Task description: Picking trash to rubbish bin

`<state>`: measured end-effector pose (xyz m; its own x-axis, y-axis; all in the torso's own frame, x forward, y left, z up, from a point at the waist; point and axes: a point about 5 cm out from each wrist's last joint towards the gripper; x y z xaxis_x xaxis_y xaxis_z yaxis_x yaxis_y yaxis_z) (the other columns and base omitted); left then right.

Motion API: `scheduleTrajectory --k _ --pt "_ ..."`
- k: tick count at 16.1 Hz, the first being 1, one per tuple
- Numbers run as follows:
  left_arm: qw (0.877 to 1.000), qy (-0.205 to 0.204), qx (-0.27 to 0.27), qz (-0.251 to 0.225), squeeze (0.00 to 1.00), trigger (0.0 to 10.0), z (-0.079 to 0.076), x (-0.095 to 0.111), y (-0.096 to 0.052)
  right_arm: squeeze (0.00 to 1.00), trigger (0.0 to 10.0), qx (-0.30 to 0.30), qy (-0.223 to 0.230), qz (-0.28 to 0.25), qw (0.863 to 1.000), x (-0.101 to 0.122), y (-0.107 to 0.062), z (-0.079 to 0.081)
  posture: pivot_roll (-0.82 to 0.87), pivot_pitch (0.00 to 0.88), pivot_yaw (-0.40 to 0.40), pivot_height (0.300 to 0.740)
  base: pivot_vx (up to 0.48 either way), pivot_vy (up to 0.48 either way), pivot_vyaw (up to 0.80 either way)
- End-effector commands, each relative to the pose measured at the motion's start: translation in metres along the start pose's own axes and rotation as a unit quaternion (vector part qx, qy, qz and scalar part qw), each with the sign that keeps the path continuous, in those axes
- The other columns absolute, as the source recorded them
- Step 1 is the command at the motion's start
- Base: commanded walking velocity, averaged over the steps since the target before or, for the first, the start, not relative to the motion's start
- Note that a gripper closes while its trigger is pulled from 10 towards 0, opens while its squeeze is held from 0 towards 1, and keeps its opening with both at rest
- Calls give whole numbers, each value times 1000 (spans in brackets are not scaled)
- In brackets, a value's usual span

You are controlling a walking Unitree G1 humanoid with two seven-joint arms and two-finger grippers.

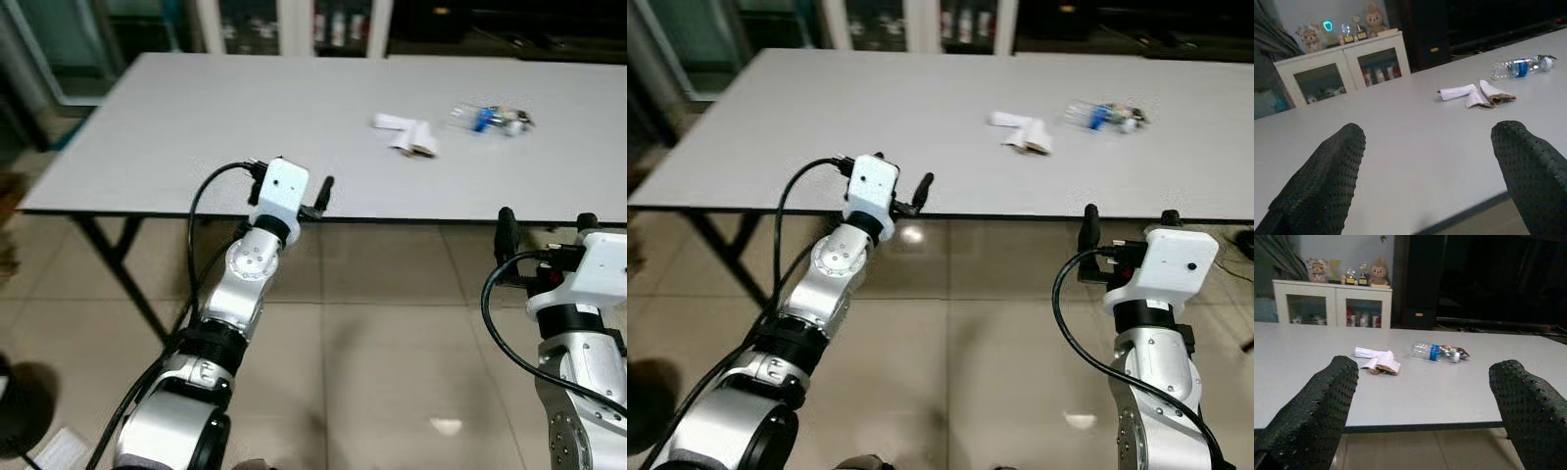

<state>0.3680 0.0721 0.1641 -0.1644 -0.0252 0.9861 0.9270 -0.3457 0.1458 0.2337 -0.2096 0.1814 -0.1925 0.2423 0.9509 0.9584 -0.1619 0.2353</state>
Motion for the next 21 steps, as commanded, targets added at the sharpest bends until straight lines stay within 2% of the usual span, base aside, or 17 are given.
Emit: scheduleTrajectory --k 1,6,21 --pt "1000 -12 -10 2 0 10000 -5 3 4 0 10000 -10 -9 -6 1000 4 1 -3 64 72 10 740 0 0 0" --pt "999 -20 -36 -8 0 10000 -11 9 6 0 10000 -23 -9 -10 1000 7 3 -1 72 75 19 740 114 0 0" --pt "999 -16 -46 -14 0 10000 -12 15 10 0 10000 -20 -27 -18 999 9 7 2 74 65 21 740 452 0 0"
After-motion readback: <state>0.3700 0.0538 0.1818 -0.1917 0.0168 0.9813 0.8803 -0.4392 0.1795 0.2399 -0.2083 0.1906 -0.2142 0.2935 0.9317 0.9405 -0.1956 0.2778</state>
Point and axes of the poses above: a point about 5 cm out from each wrist's last joint towards the gripper, its own y axis pointing out of the wrist towards the gripper, its own x axis along the axis of the wrist's last joint, z = x × y, and after that the axes turned 9 degrees about -y, right-handed
